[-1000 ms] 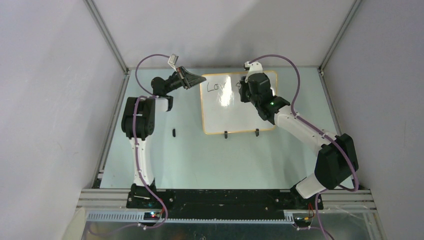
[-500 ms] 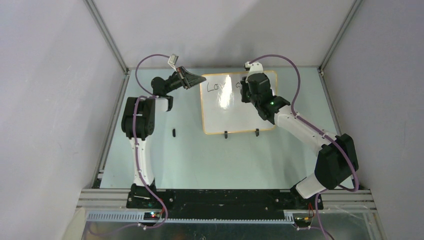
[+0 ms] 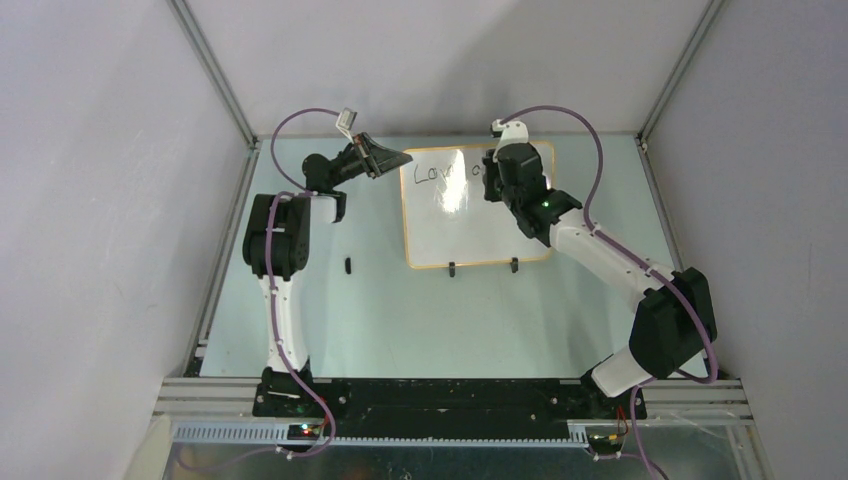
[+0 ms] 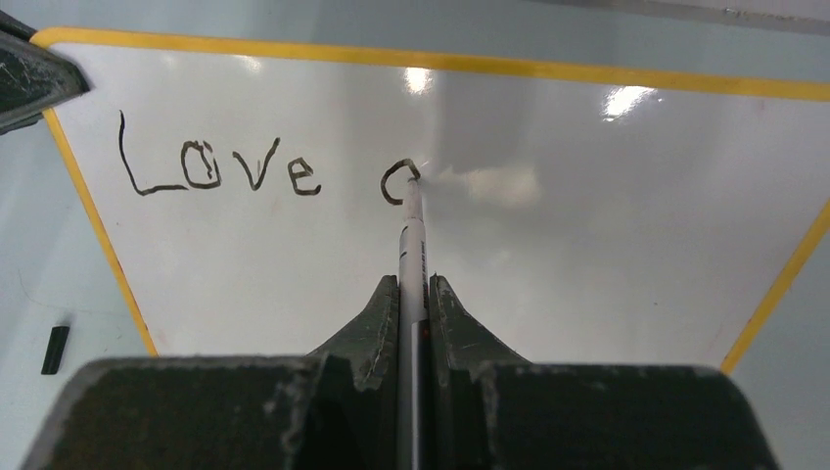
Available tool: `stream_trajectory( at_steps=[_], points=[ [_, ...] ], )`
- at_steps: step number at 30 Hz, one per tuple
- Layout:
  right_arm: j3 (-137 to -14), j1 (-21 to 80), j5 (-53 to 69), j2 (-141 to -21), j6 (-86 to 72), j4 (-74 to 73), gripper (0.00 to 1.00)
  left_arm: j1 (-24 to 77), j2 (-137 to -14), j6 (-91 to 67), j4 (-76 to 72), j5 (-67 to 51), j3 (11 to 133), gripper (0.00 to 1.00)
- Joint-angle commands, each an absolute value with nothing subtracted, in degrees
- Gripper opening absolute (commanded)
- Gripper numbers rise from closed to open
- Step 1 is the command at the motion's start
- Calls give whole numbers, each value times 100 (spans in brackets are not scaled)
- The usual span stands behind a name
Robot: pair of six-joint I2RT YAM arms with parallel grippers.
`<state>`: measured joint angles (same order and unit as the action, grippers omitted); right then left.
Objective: Write a sentence on the whiteboard
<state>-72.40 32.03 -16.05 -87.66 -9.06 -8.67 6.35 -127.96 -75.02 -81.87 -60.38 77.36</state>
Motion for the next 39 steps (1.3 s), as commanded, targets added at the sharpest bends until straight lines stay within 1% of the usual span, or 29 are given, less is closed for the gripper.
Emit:
stream_trajectory(
  at_steps=[1,18,32,39],
  points=[
    [-7564,3155,-1801,-8792,-802,-731,0,657,-12556,-7451,-8424,-6081,7779,0],
    [-7582,3199,-1815,-8835,-859,-1019,0,652,-12554,-7453,-8420,-6087,7777,0],
    [-7557,3208,-1691,-8829,-836,-898,0,653,-12554,-7450,-8419,-6073,7785,0],
    [-7551,3227,-1859,-8842,-806,-1074,0,651,-12553,-7453,-8418,-6074,7786,0]
  ],
)
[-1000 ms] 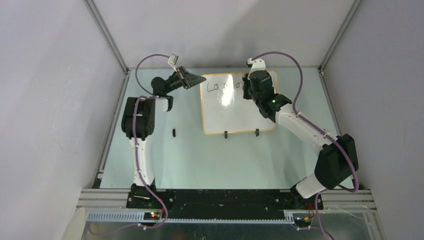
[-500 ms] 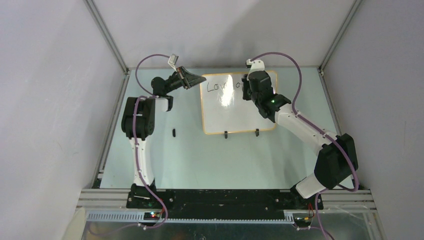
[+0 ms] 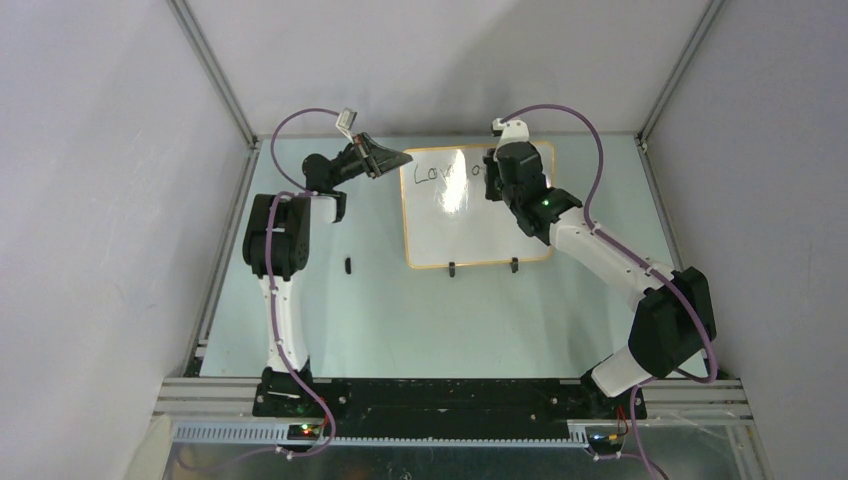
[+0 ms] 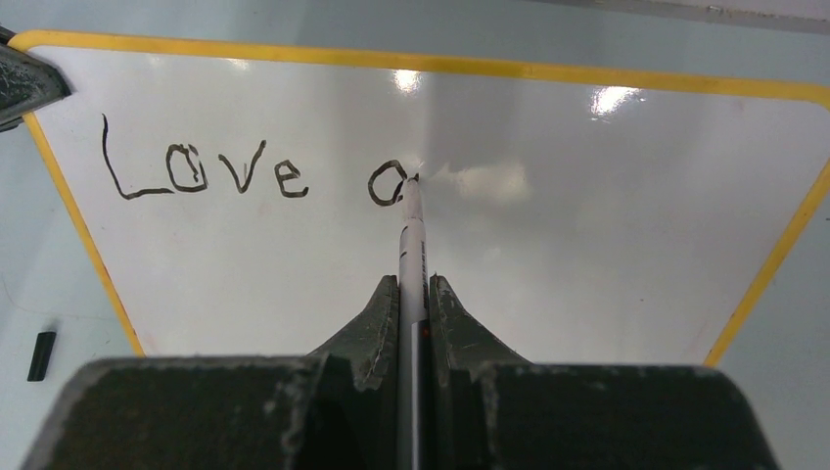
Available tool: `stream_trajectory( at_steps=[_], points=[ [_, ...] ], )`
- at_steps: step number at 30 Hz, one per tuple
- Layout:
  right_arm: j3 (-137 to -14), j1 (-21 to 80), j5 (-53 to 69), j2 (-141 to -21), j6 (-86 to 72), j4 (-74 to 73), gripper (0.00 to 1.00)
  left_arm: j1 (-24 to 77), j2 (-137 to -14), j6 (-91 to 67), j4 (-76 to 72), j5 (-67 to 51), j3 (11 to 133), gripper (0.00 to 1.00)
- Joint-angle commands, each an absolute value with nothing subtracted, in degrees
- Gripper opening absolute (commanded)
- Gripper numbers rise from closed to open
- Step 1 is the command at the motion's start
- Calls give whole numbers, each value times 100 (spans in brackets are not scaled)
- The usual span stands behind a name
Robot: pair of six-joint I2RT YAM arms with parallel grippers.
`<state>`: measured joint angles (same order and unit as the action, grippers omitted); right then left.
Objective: Write a sentence on the whiteboard
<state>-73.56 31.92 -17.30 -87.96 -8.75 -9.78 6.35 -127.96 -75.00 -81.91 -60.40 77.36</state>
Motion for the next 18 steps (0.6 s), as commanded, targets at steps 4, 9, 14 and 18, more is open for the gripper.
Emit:
stream_trajectory(
  at_steps=[4,9,14,18],
  points=[
    [-7551,3254,-1938,-8834,-803,-1222,0,655,-12555,-7453,-8412,-6078,7786,0],
    [-7552,3302,-1982,-8817,-821,-1383,0,650,-12559,-7453,-8412,-6077,7780,0],
    [-7554,3361,-1997,-8807,-798,-1513,0,656,-12556,-7455,-8418,-6074,7787,0],
    [-7558,3373,-1991,-8802,-783,-1639,0,655,-12552,-7461,-8412,-6078,7786,0]
  ],
)
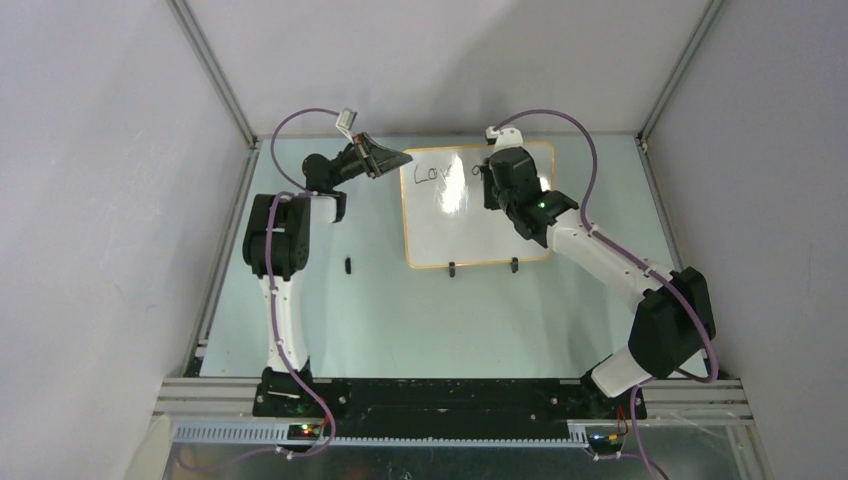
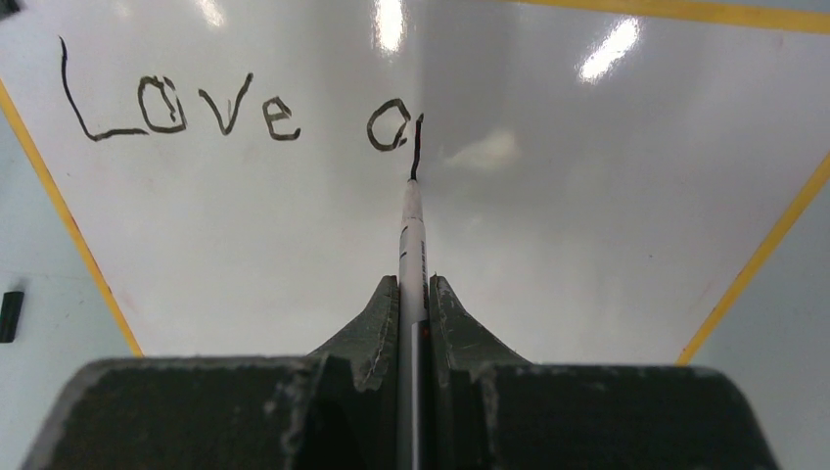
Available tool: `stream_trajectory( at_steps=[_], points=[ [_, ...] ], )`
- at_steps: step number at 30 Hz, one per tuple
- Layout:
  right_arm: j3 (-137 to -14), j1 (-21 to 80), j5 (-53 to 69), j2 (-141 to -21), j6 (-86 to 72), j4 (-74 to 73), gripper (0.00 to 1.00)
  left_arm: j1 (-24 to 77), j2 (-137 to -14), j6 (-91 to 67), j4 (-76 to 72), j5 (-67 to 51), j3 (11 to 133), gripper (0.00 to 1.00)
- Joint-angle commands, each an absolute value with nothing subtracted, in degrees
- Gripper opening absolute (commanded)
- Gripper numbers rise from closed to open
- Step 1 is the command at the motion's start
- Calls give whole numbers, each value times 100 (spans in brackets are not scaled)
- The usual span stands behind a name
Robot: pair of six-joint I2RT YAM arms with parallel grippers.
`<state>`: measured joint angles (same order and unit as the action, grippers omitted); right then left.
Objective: Write a sentence on the whiteboard
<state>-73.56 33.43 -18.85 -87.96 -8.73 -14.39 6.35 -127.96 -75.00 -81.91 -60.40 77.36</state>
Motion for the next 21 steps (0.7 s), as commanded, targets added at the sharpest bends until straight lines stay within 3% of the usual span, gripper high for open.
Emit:
stream_trajectory(
  at_steps=[1,21],
  points=[
    [-7554,3379,-1979,-8803,-778,-1650,0,656,-12556,-7457,-8411,-6079,7785,0],
    [-7686,3511,-1569,-8956,-713,-1823,0,656,-12551,-7453,-8402,-6076,7784,0]
  ],
)
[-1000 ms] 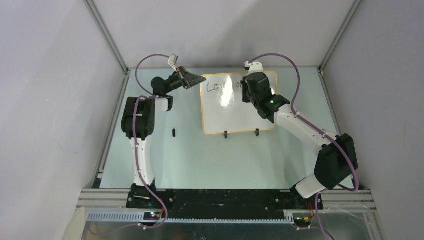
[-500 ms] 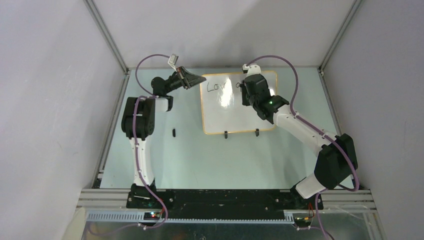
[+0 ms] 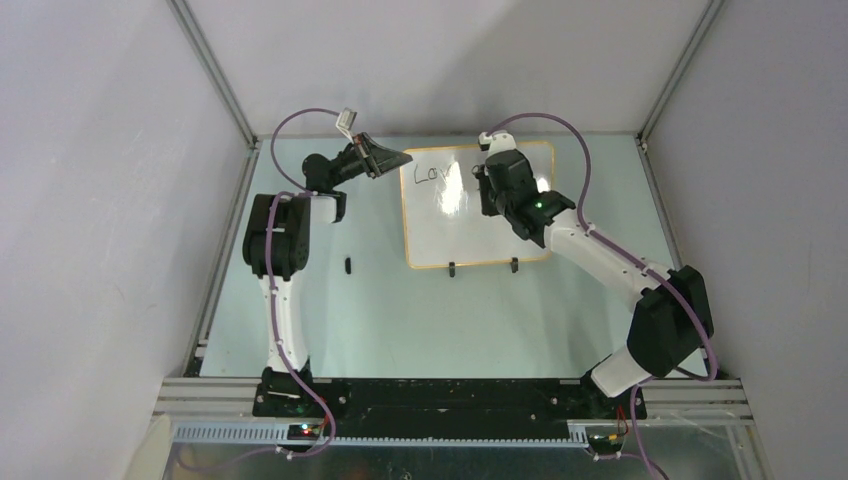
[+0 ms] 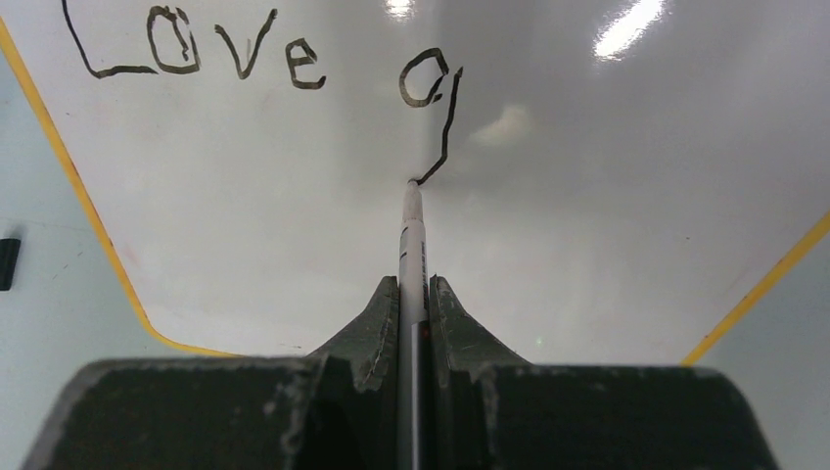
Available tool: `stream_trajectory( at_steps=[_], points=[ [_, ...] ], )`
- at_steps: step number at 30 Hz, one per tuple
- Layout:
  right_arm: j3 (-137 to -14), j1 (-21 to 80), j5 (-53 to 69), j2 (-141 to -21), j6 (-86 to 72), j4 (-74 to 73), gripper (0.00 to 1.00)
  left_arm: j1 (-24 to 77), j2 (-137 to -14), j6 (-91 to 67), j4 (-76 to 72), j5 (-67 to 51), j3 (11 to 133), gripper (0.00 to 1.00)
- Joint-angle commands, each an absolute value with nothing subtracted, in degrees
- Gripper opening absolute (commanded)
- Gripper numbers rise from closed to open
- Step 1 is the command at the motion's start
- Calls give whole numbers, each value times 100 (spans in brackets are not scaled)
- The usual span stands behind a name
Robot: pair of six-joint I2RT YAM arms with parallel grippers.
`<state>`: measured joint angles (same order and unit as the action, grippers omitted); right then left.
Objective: Write a sentence on the whiteboard
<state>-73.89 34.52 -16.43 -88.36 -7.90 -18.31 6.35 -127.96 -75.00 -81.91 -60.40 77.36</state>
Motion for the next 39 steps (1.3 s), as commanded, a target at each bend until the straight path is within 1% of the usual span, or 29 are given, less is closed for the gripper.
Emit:
stream_trajectory(
  at_steps=[1,14,17,20,23,27,39],
  points=[
    [-7709,3517,-1567,-8996,-713,-1825,0,656,-12551,-7453,-8402,-6074,7780,0],
    [-7915,3604,-1627,-9075,-702,-1757,0,656,-12532,-7431,-8407,-6084,7773,0],
    [-7678,3637,-1634,-8753,-693,-1448,0,651,-12540,-7435,-8406,-6083,7777,0],
    [-7132,3592,-1507,-8158,-721,-881,0,654,-12536,-7434,-8401,-6085,7776,0],
    [-6905,3478,-1444,-7850,-796,-692,0,657,-12536,-7431,-8400,-6076,7778,0],
    [-6852,3251,-1430,-7870,-827,-700,0,651,-12533,-7435,-8398,-6075,7771,0],
    [-6863,3018,-1436,-7991,-805,-566,0,653,-12550,-7434,-8388,-6076,7787,0]
  ],
)
